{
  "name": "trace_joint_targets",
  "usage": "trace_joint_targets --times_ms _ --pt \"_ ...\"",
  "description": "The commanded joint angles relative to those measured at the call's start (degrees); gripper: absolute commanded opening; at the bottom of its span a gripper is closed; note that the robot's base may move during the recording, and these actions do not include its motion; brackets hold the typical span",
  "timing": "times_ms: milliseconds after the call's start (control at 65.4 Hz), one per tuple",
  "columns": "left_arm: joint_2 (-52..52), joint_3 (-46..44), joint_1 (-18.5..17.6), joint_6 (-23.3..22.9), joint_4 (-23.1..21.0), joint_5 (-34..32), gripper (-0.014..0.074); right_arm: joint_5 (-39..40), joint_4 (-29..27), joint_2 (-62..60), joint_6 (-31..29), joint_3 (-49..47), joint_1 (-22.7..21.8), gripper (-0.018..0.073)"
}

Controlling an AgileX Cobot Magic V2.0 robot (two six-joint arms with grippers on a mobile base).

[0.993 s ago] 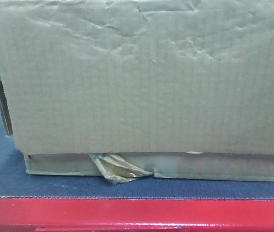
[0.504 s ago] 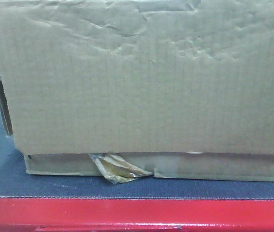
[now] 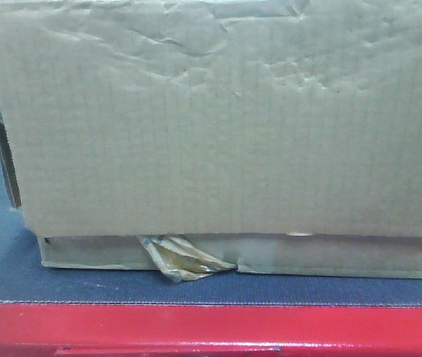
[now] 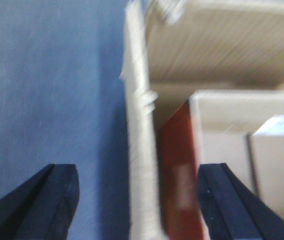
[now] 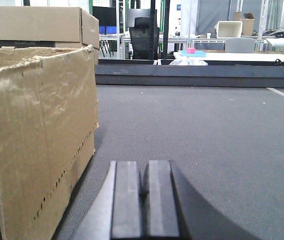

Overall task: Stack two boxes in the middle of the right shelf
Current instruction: 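Close left and right grippers on opposite box walls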

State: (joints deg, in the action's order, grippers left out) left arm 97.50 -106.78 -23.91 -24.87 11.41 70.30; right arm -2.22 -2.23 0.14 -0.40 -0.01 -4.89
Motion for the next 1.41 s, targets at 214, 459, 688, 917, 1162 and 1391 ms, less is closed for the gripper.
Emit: trace_joint_targets --times_ms 214,459,688,917,1162,1391 --pt "-0.4 11.9 0.2 1.6 -2.3 -0.3 0.0398 0.9 -0.4 -0.1 -0.2 0.0 0.0 -0.0161" --pt "-0.4 12.6 0.2 1.9 -3.9 -0.3 0.0398 0.9 -0.4 -0.1 -0.2 0.0 0.0 -0.0161" --pt "-0.4 12.6 0.2 1.9 -7.0 -0.3 0.0398 0.9 -0.4 -0.1 -0.2 0.0 0.0 -0.0161" --pt "-0.4 12.6 0.2 1.9 -6.8 -0.3 0.0398 3.7 -1.5 -0.1 2.1 0.0 0.2 -0.0161" --pt "-0.4 12.6 0.2 1.9 -6.5 -0.3 0.0398 -12.5 -3.4 1.5 3.7 -14.1 0.3 -0.0161" --pt "-0.4 12.6 0.2 1.9 -6.5 -0.3 0.0398 -30.3 -4.5 16.7 4.4 -27.0 0.3 -0.0161"
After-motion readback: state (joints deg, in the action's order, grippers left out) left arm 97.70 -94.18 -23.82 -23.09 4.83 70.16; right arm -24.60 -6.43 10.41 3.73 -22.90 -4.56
